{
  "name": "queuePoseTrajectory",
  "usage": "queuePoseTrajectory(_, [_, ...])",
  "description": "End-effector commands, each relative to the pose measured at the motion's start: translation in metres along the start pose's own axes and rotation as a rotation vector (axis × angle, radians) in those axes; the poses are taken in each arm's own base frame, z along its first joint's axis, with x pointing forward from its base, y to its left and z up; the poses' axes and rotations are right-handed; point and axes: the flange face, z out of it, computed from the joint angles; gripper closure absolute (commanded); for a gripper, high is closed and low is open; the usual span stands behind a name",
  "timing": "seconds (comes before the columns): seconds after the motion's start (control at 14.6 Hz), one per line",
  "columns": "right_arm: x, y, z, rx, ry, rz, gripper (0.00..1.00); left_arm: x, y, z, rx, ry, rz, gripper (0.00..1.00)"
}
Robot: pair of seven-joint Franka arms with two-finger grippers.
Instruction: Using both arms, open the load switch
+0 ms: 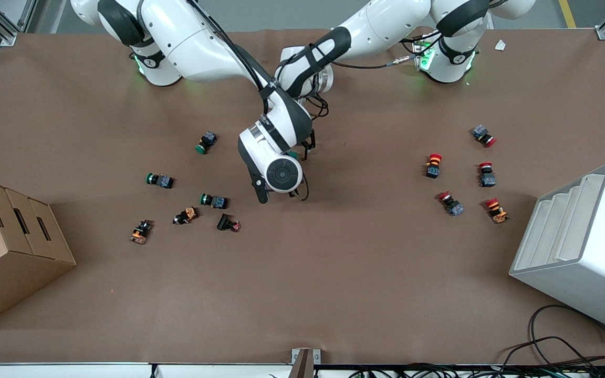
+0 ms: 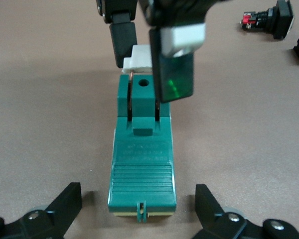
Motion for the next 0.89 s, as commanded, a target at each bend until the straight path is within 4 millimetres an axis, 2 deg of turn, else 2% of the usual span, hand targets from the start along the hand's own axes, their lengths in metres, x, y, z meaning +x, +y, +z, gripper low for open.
queuePoseTrajectory(0.0, [0.010, 0.015, 0.004, -0.120, 0.020, 0.024, 0.00, -0.026, -0.005, 0.011, 0.004, -0.022, -0.005, 0.00])
queuePoseTrajectory(0.14, [0.010, 0.018, -0.003, -0.139, 0.023, 0.019, 0.00, -0.023, -0.010, 0.020, 0.015, -0.009, -0.004, 0.00])
queuePoseTrajectory(0.82, [-0.001, 0.035, -0.021, -0.202, -0.016, -0.002, 0.00, -0.021, -0.014, 0.026, 0.016, 0.003, -0.006, 0.00])
